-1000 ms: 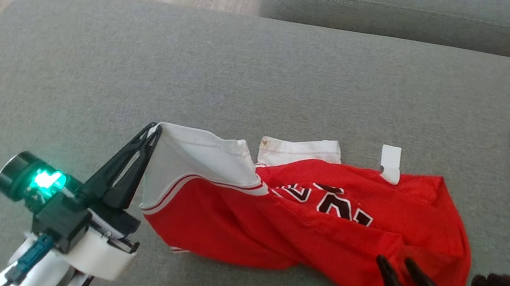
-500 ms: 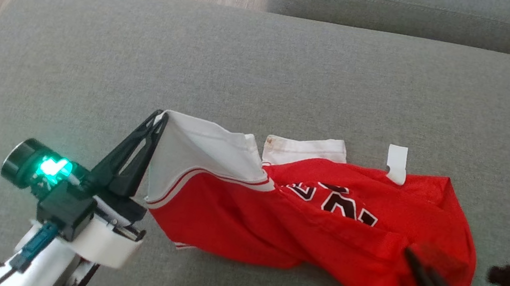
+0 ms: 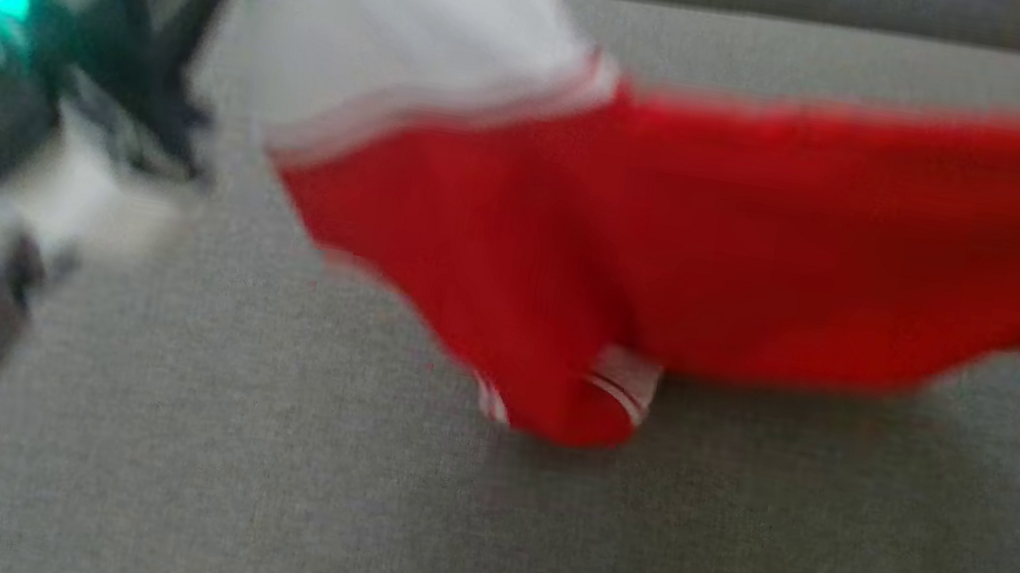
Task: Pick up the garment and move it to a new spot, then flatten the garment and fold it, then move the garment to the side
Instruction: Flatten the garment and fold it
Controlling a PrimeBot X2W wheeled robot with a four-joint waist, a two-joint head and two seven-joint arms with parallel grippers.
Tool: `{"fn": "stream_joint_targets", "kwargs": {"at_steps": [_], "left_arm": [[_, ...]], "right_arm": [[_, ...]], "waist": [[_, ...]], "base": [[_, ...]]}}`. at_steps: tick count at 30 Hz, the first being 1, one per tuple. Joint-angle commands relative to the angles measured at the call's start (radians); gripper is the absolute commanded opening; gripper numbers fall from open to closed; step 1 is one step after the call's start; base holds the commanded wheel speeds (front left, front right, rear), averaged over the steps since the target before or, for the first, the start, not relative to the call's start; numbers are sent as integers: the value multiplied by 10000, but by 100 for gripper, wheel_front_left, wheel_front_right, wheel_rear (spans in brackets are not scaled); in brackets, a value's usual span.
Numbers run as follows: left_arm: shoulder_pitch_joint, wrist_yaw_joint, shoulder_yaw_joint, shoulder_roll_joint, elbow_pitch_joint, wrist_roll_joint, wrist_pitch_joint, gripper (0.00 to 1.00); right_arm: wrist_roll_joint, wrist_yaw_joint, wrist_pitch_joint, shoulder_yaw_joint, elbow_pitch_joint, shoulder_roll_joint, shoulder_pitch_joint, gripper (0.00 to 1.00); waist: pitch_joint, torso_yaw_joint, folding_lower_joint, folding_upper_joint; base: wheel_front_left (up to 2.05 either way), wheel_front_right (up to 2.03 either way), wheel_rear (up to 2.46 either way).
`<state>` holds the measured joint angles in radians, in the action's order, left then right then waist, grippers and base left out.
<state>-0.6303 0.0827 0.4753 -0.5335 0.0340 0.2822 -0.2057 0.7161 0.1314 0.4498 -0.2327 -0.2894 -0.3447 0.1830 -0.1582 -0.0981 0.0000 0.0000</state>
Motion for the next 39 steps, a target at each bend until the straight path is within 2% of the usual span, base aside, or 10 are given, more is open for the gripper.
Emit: {"fn": "stream_joint_targets", "kwargs": {"at_steps": [1, 6, 11, 15, 18, 21, 26, 32, 38, 39], "left_arm": [[-1486, 148, -606, -475, -105, 88, 249, 0], [-5358, 437, -238, -504, -1956, 75, 661, 0], [-8944, 304, -275, -135, -4424, -713, -193, 0], [-10570, -25, -242, 276, -5570, -1397, -536, 0], [-10842, 108, -122, 497, -5456, -1537, -554, 0], [-10372, 212, -93, 461, -5134, -1523, -557, 0], [-8521, 284, -255, 398, -4263, -1218, -559, 0], [-4942, 255, -630, 207, -2473, -683, -560, 0], [-536, 170, -1002, -74, -911, 65, -560, 0], [-536, 170, -1002, -74, -911, 65, -560, 0]], "right_arm": [[38, -7, 242, 185, -10, -537, 1334, 0], [-391, -7, 256, 872, 1905, -889, 5593, 0], [-749, -7, -926, 1386, 4205, -759, 9051, 0], [-879, -7, -2090, 1854, 5529, -906, 10582, 0], [-703, -7, -2660, 2425, 6184, -1170, 11005, 0], [-436, -7, -3179, 2995, 6689, -1476, 11012, 0], [131, -7, -3819, 3855, 7446, -1815, 10321, 0], [1053, -7, -4206, 4502, 7928, -2158, 8443, 0], [1919, -7, -3970, 4802, 7601, -2707, 5537, 0], [1919, -7, -3970, 4802, 7601, -2707, 5537, 0]], "waist": [[-712, 127, 0, 0], [-2146, 295, 0, 0], [-3095, 501, 0, 0], [-3463, 566, 0, 0], [-3733, 529, 0, 0], [-3996, 440, 0, 0], [-4000, 239, 0, 0], [-3053, 89, 0, 0], [-1641, 48, 0, 0], [-1641, 48, 0, 0]], "base": [[0, 0, 0], [0, 0, 0], [0, 0, 0], [0, 0, 0], [0, 0, 0], [0, 0, 0], [0, 0, 0], [0, 0, 0], [0, 0, 0], [0, 0, 0]]}}
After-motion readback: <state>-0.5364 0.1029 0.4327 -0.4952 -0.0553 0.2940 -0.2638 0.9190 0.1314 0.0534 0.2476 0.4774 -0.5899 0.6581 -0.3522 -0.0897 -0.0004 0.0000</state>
